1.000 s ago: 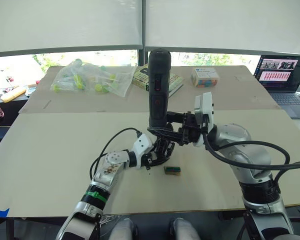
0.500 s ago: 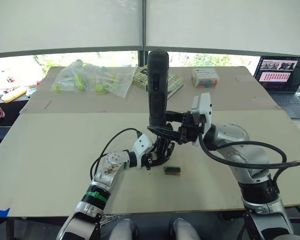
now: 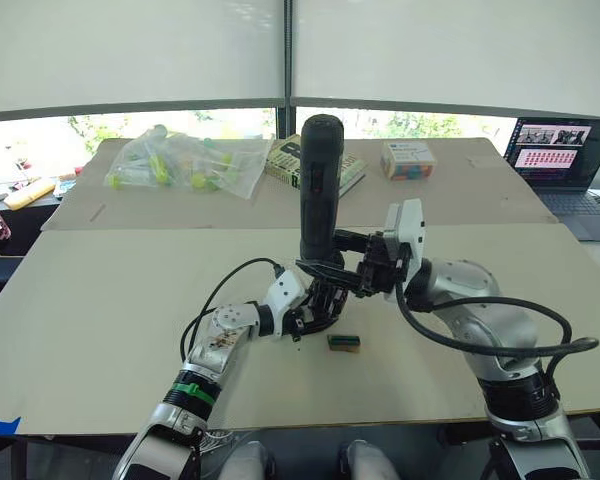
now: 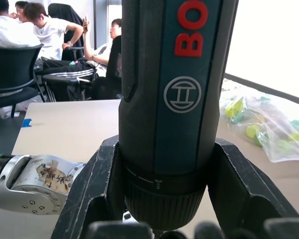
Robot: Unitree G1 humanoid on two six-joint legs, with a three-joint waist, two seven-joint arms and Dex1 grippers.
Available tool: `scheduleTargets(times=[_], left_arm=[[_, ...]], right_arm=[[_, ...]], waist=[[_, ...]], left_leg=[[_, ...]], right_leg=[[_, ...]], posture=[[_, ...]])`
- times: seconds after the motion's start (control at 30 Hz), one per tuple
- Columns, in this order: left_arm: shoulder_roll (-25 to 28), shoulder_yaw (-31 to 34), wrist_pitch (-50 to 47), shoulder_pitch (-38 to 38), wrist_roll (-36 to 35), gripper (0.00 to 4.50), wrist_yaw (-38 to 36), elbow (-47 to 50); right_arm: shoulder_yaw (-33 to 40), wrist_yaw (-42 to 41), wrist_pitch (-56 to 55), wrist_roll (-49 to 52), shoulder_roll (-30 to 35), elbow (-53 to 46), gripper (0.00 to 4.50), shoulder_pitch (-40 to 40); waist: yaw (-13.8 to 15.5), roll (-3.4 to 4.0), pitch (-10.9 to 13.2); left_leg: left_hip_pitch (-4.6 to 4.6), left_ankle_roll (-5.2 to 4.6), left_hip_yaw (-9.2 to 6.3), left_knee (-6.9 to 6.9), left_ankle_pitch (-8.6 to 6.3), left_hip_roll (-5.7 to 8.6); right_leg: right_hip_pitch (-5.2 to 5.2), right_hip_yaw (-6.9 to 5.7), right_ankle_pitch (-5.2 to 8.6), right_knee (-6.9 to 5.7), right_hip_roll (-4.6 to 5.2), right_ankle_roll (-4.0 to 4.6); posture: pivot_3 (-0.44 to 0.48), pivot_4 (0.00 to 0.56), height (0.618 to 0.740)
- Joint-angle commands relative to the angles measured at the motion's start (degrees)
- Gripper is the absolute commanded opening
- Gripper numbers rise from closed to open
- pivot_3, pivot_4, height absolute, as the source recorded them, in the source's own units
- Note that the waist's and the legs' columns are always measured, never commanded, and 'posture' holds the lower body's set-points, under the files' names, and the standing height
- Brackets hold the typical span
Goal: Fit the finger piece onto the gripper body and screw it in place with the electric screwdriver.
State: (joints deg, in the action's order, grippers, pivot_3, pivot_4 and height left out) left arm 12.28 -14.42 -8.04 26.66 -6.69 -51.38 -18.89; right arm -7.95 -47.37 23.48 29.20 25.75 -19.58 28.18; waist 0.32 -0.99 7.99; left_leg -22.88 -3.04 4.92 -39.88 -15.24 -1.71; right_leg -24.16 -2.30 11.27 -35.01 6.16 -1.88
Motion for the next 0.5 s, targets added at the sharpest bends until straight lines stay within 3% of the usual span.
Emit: scheduleTargets(times=[0.03,0.5], left_arm=[[0.4,-1.0,-1.6,-1.5,0.2,2.31,-0.8,-0.9],[0.5,-1.0,-1.7,-1.7,0.2,2.31,-0.6,-0.7]], right_arm=[[-2.0,0.3,1.2,-3.3,1.0,3.6,1.94,-2.3],[-2.2,0.5,1.1,-2.5,-0.3,3.2,1.94,-2.1]], waist=[[0.0,-0.09,-0.1],[0.0,-0.17,-0.2]], left_leg=[[0.01,0.00,0.00,0.01,0.00,-0.01],[0.02,0.00,0.00,0.04,0.00,-0.04]], right_leg=[[0.00,0.00,0.01,0.00,0.00,0.01],[-0.01,0.00,0.03,0.00,0.00,0.05]], posture=[[0.000,0.150,0.740],[0.000,0.150,0.740]])
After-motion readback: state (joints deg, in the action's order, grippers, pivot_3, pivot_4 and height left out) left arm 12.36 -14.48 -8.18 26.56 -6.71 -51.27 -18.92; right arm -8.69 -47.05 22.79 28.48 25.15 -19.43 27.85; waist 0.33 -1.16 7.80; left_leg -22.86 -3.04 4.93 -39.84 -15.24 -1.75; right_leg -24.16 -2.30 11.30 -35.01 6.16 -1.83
